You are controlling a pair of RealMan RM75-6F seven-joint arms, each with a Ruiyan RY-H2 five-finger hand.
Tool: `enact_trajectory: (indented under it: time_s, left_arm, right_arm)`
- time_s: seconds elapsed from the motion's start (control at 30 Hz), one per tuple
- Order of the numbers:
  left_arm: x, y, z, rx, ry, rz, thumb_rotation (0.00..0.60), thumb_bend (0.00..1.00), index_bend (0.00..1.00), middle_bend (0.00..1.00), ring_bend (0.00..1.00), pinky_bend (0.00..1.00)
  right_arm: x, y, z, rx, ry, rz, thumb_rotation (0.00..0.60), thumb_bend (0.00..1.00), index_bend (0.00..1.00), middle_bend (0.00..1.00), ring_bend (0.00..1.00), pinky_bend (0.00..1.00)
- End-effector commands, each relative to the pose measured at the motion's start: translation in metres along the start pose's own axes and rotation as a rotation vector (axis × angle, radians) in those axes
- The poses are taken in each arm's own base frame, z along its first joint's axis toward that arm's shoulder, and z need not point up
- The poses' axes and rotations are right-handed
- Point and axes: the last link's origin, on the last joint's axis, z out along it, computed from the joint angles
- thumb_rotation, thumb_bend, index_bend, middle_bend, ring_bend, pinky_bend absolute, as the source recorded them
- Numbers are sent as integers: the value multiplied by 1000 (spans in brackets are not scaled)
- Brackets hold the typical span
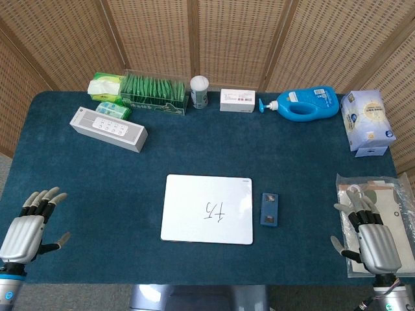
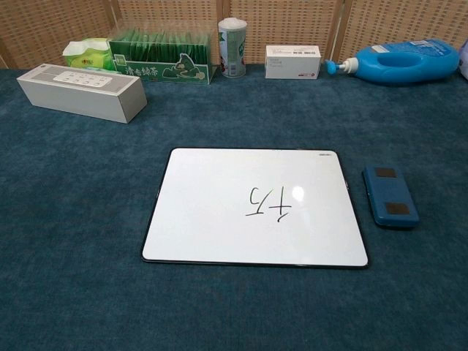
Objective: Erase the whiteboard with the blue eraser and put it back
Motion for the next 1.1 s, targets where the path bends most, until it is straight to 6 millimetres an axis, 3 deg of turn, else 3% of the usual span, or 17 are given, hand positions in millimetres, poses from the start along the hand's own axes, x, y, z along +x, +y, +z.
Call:
enact_trajectory:
  time_s: [0.03, 0.6, 1.1]
  left_arm:
    - [0, 0, 0, 0, -2, 0, 600, 323, 144, 85, 17, 0]
    - [3, 3, 6, -11, 3, -13, 600, 323, 144, 85, 17, 0]
    - [7, 7, 22, -30, -7, -28, 600, 323, 145, 88, 17, 0]
  right_arm:
    - [0, 0, 0, -1, -1, 1, 600, 281, 224, 56, 0, 0]
    - [4, 3, 2, 2, 23, 12, 600, 281, 225, 57, 0, 0]
    - [11, 11, 34, -13, 49, -20, 600, 280, 224, 62, 0, 0]
